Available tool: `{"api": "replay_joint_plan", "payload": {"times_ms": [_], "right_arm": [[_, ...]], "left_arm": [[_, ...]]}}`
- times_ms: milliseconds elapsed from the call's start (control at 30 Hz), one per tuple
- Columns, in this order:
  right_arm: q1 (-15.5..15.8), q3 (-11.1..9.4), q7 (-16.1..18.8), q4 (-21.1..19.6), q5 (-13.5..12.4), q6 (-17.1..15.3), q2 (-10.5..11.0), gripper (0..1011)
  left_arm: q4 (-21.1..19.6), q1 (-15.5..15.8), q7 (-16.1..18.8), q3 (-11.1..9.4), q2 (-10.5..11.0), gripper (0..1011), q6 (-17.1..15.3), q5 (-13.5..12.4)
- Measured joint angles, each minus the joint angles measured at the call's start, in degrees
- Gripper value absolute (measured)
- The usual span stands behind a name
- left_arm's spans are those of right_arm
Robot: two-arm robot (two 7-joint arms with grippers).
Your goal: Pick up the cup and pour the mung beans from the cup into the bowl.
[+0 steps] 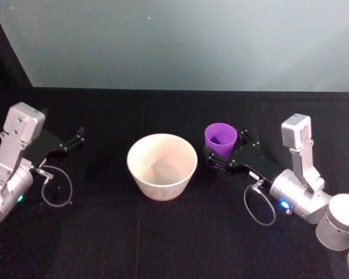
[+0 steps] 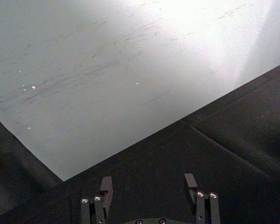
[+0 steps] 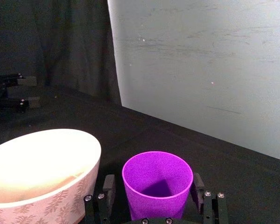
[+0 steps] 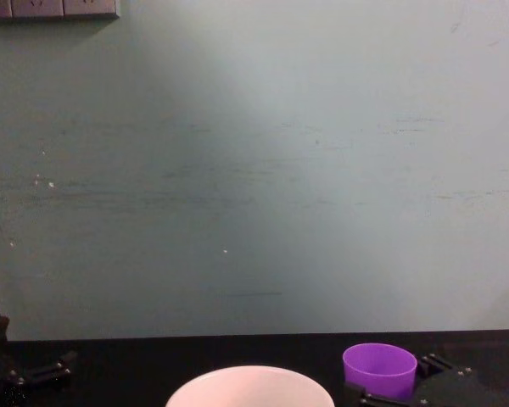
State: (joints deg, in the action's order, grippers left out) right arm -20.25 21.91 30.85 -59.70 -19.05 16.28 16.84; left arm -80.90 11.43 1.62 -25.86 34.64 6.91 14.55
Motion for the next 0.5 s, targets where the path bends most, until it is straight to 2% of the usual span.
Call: {"api": "replay_joint_plan", "payload": {"times_ms": [500], "right_arm": [[-0.2,-0.2,0.6,0.3,0.2,-0.2,-0.3,1003]], "left_arm": [[0.0,0.0,0.0,0.0,0.0,1000,0.0,0.0]]}}
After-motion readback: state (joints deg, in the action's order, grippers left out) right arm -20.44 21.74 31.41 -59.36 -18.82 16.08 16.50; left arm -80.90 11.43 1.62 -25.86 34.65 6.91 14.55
